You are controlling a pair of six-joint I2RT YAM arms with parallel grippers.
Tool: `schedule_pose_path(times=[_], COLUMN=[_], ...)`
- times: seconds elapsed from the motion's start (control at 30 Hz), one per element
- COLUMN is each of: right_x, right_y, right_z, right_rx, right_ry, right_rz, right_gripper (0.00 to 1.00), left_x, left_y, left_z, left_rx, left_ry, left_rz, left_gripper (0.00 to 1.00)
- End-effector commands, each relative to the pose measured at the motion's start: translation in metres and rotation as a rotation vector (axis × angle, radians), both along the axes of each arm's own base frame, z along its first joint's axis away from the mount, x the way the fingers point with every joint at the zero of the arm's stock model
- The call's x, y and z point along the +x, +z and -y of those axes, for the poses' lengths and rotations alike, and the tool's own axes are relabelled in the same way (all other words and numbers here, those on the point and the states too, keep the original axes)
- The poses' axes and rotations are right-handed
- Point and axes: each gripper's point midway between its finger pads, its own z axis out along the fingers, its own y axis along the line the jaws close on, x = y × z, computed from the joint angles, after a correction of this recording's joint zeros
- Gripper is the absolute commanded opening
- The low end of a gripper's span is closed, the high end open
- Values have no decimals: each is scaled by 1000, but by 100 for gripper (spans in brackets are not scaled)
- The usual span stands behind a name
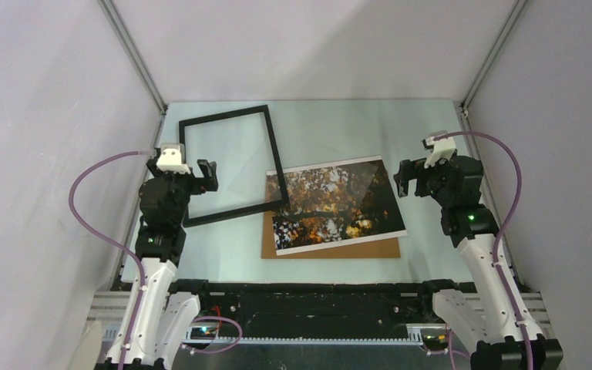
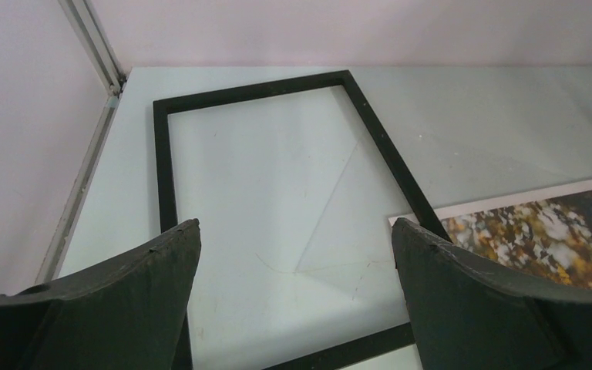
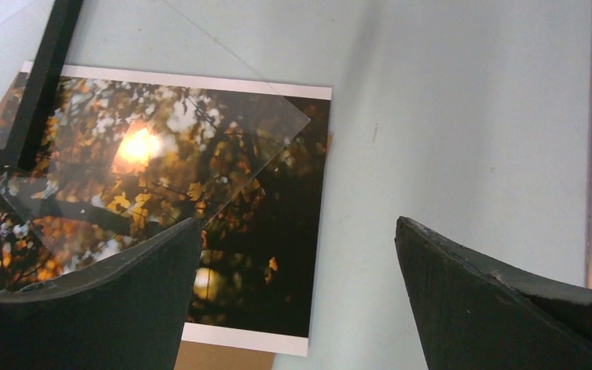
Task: Put the photo into the frame
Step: Move the photo frame to the center of the board.
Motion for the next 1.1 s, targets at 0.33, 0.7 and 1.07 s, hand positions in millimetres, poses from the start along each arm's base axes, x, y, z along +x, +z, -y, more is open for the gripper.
schedule_pose_path(times=[0.33,0.7,1.07], right_x=[43,77,89], right_y=[26,-11,-76], right_z=[-91,-225,-232], right_rx=[-92,11,-6], right_ry=[181,400,400], right_rz=[71,-27,-216], right_gripper=[100,100,94], left_x=[-8,3,6], left_y=[-1,-36,-104], left_z=[26,39,89], left_rx=[98,130,384], left_ry=[-193,-289,-590], left_rz=[-23,-97,-376], left_gripper=[98,98,98])
